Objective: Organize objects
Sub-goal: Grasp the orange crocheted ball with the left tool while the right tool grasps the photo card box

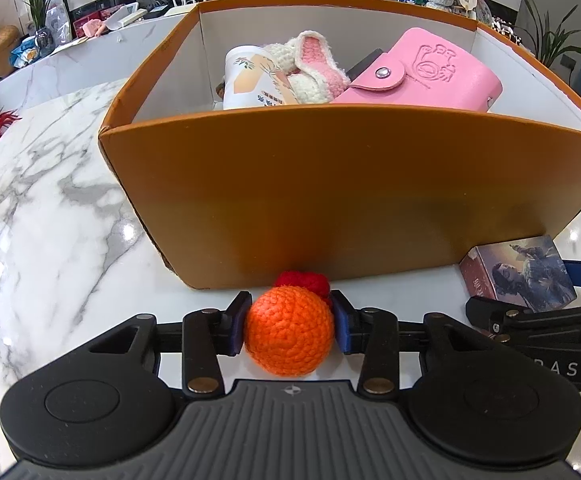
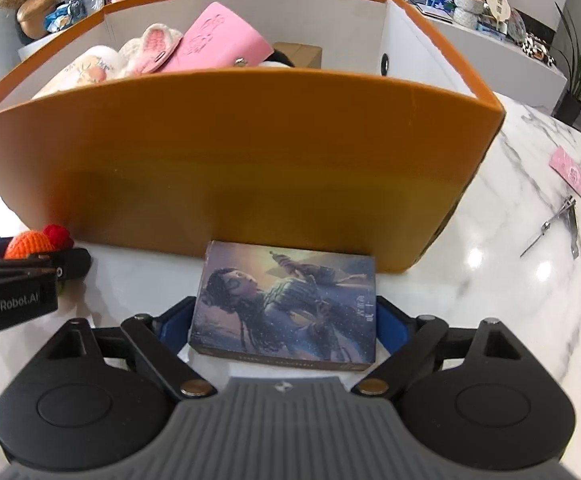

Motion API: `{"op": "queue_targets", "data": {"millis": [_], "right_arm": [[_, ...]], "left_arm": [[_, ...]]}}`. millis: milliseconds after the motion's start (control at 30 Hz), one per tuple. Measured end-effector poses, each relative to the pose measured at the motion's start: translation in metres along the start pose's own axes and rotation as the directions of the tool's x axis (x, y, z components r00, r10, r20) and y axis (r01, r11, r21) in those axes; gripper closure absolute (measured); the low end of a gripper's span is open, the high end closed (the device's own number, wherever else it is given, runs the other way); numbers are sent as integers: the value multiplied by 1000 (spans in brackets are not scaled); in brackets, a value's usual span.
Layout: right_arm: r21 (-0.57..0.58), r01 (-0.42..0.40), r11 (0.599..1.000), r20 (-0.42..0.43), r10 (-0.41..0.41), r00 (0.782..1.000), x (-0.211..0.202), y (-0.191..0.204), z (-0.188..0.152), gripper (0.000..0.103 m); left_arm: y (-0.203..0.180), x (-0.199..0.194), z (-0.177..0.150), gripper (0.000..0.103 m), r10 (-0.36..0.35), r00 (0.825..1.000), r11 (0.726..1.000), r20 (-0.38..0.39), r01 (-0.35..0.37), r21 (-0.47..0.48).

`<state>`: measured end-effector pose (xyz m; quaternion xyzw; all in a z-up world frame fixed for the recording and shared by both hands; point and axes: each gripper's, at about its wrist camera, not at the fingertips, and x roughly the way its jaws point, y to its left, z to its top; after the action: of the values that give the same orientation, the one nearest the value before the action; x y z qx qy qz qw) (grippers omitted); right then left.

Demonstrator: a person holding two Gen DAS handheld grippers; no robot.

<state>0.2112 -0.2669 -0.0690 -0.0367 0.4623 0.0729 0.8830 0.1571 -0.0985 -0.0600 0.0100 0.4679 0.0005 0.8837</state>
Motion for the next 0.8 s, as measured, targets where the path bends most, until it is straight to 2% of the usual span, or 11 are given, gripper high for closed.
{"op": "queue_targets", "data": {"millis": [800], "right_arm": [[-4, -26, 1000, -8, 26, 1000, -1, -7, 2, 13]], "left_arm": [[-8, -7, 0, 56, 4, 1000, 999, 13, -5, 43]]}}
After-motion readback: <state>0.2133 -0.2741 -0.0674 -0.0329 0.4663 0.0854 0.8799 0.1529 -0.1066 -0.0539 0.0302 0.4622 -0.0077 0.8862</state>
